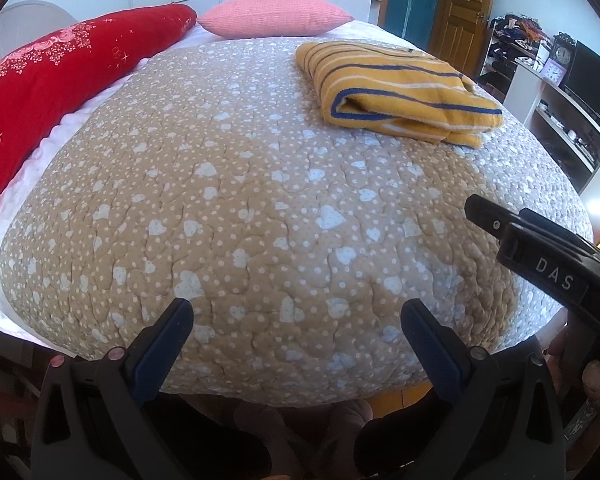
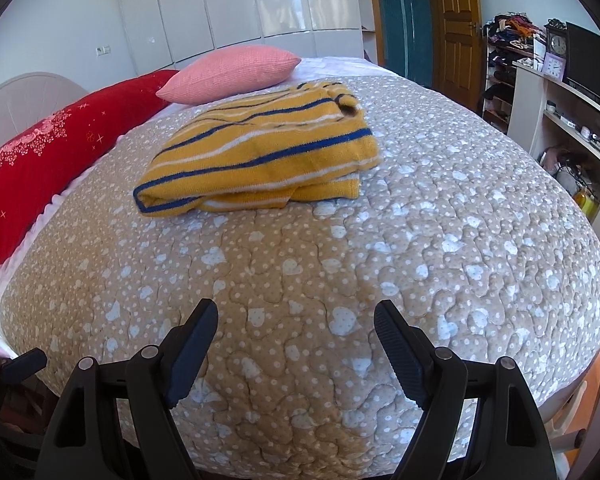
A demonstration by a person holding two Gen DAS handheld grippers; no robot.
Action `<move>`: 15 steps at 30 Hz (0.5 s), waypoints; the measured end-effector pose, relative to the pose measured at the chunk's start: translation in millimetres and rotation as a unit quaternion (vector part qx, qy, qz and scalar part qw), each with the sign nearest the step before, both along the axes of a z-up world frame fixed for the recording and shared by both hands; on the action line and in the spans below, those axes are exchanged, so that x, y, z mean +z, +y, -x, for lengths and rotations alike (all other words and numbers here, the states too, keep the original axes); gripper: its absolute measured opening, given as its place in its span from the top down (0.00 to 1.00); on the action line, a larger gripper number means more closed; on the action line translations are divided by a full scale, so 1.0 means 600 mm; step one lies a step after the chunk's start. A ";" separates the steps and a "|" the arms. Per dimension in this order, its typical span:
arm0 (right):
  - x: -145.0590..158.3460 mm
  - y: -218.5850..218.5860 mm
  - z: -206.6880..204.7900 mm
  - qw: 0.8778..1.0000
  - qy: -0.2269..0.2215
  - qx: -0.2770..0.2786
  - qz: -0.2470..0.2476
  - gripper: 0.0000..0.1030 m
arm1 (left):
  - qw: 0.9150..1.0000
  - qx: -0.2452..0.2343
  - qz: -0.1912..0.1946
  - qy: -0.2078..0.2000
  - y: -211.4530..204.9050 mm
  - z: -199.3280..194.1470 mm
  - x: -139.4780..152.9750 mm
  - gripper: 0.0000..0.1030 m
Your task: Fold small clothes
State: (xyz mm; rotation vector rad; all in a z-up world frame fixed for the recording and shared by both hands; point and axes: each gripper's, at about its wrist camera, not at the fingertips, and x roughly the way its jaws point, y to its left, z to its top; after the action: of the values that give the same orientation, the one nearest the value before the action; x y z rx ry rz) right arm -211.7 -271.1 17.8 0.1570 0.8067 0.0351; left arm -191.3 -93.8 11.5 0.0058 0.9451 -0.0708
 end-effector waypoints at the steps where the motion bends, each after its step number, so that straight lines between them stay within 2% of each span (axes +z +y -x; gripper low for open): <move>1: 0.000 0.002 0.001 1.000 0.000 0.002 0.001 0.18 | 1.000 0.002 0.000 0.000 0.002 -0.001 0.000 0.00; 15: -0.004 0.009 0.005 1.000 -0.002 0.002 0.008 0.18 | 0.999 0.005 -0.029 -0.018 -0.006 0.004 0.004 0.00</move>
State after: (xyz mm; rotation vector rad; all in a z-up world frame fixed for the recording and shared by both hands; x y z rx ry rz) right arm -214.6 -266.0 15.6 0.1400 0.8034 0.0319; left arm -193.7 -97.2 14.0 0.0551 0.9113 -0.0341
